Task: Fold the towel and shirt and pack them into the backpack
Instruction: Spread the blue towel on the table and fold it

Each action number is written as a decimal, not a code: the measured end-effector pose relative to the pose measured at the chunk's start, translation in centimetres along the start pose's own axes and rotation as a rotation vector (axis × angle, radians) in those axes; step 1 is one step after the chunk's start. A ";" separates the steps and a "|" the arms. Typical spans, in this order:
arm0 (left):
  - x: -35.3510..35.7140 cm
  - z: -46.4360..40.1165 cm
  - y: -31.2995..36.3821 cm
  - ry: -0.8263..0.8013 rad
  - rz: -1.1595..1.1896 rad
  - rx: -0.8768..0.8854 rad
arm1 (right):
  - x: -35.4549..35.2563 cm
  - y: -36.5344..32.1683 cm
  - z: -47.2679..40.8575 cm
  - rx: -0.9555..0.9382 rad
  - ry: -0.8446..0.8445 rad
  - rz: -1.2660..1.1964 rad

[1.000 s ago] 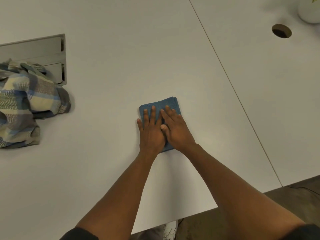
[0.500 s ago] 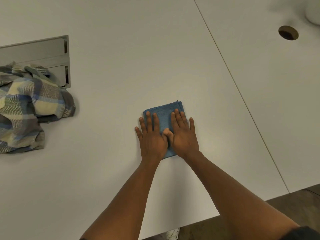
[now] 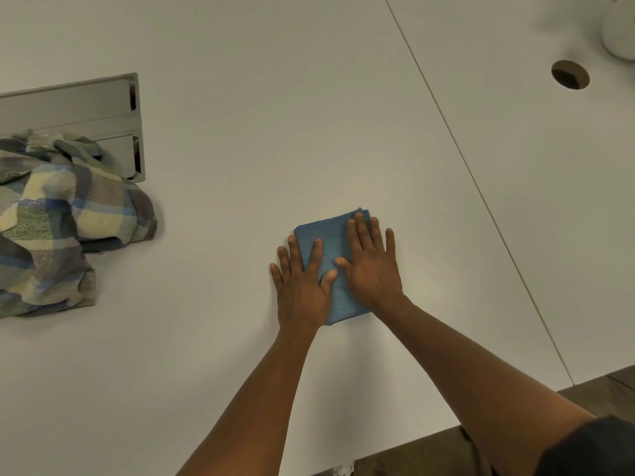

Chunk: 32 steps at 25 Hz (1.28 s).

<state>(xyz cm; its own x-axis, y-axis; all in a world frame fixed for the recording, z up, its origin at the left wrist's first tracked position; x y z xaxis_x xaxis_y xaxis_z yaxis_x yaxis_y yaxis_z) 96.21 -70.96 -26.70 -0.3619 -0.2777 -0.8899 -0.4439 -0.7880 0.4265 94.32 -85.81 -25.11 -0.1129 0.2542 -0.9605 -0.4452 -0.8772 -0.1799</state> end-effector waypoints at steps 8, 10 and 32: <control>-1.6 2.6 0.4 0.146 0.095 -0.106 | -0.1 0.8 3.7 0.303 0.036 -0.140; -1.1 2.6 0.4 0.150 0.305 -0.185 | -0.5 0.4 4.1 0.362 0.024 -0.250; -2.4 18.7 -4.4 0.075 0.763 -0.508 | 1.7 -1.3 16.4 0.469 -0.465 -0.847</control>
<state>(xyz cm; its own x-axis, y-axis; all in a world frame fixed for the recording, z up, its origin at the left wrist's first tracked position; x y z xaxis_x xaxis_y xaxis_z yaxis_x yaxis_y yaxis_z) 83.67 -56.58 -23.38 -0.3470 -0.8424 -0.4122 0.3129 -0.5183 0.7959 80.15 -77.54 -23.02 0.1096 0.9229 -0.3691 -0.8227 -0.1242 -0.5548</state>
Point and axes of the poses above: each hand's wrist, its own z-axis away from the middle knuckle, its own x-axis out of the palm, y = z × x, the point moved 3 cm from there along -z, towards the middle knuckle, and after that the axes turned 14 degrees about x, right-handed, at the moved point
